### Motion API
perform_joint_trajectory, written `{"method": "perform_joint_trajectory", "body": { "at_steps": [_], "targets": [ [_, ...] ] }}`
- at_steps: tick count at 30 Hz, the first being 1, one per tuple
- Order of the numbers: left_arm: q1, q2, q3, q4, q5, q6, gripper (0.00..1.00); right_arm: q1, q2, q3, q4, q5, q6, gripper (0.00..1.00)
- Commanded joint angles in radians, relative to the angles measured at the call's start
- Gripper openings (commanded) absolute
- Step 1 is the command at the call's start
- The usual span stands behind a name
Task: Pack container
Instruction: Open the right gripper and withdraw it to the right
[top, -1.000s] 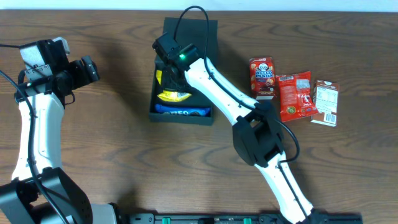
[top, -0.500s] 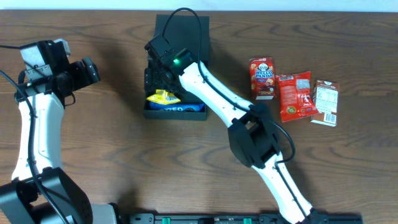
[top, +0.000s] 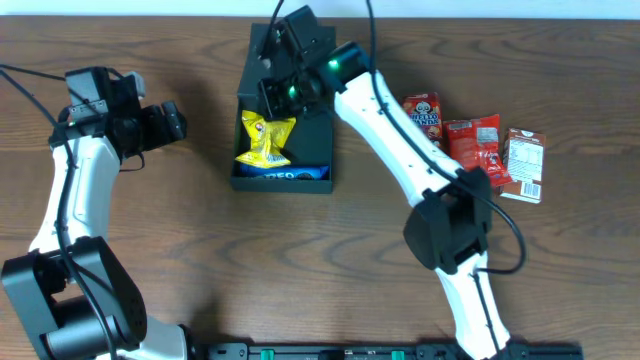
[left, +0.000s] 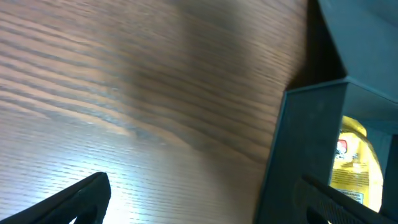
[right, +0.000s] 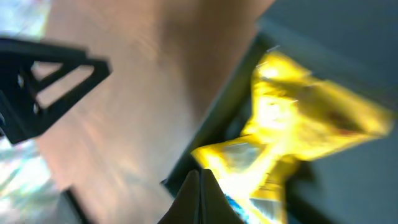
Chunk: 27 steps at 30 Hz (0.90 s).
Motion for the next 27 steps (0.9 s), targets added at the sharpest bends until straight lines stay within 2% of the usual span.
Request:
{"method": "perform_joint_trajectory", "body": {
  "at_steps": [1,12,18,22,24,27],
  "targets": [
    [-0.004,0.001,0.01,0.0,0.024,0.015,0.95,-0.021,0.105,-0.037,0.006,-0.225,-0.053,0.02],
    [-0.005,0.001,0.01,0.01,0.028,0.015,0.95,-0.043,0.214,-0.131,0.035,-0.204,-0.051,0.02],
    [-0.012,0.001,0.01,0.031,0.047,0.022,0.95,-0.082,0.168,-0.034,0.034,-0.205,-0.055,0.02],
    [-0.038,0.001,0.01,0.031,0.048,0.024,0.95,-0.107,0.103,0.033,-0.003,-0.2,-0.111,0.02],
    [-0.064,0.001,0.01,0.031,0.049,0.058,0.95,-0.124,0.047,0.05,-0.028,-0.124,-0.135,0.02],
    [-0.112,0.001,0.01,0.035,0.049,0.087,0.95,-0.164,-0.043,0.05,-0.085,0.126,-0.134,0.01]
  ]
}}
